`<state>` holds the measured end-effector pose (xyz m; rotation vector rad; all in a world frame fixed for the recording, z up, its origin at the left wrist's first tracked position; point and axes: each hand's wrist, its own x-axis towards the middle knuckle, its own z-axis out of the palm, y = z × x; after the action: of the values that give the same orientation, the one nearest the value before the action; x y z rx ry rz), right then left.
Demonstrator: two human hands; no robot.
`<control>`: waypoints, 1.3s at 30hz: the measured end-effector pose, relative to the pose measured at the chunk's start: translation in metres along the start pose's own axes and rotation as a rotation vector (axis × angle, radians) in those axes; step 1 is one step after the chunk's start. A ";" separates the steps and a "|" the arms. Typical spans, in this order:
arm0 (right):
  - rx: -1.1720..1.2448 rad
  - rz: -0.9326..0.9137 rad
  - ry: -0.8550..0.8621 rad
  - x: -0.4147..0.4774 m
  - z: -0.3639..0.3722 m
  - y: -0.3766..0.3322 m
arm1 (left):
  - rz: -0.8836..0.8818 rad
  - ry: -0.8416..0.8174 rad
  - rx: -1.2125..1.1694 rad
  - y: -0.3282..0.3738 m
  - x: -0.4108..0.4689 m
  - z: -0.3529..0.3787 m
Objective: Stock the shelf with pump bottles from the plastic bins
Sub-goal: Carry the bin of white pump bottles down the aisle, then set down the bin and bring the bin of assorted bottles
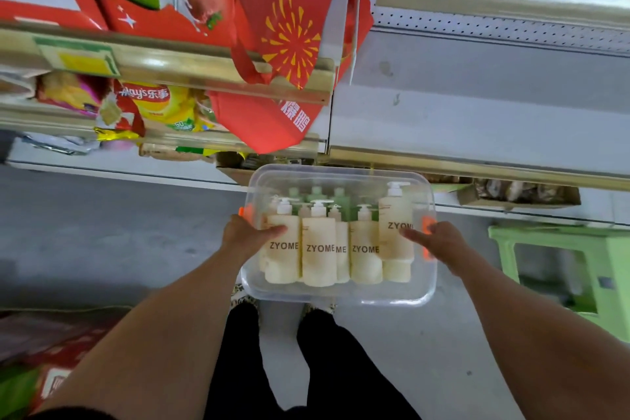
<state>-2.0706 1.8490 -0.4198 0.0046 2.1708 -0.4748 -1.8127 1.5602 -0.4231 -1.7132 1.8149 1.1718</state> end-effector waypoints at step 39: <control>-0.742 -1.861 0.115 -0.516 0.357 -0.617 | 0.014 1.216 -0.137 -0.268 -0.220 -0.556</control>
<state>-1.5875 1.2429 -0.0035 -2.4800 1.6871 -0.5397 -1.3731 1.2938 -0.0173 -2.8178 2.3248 0.1367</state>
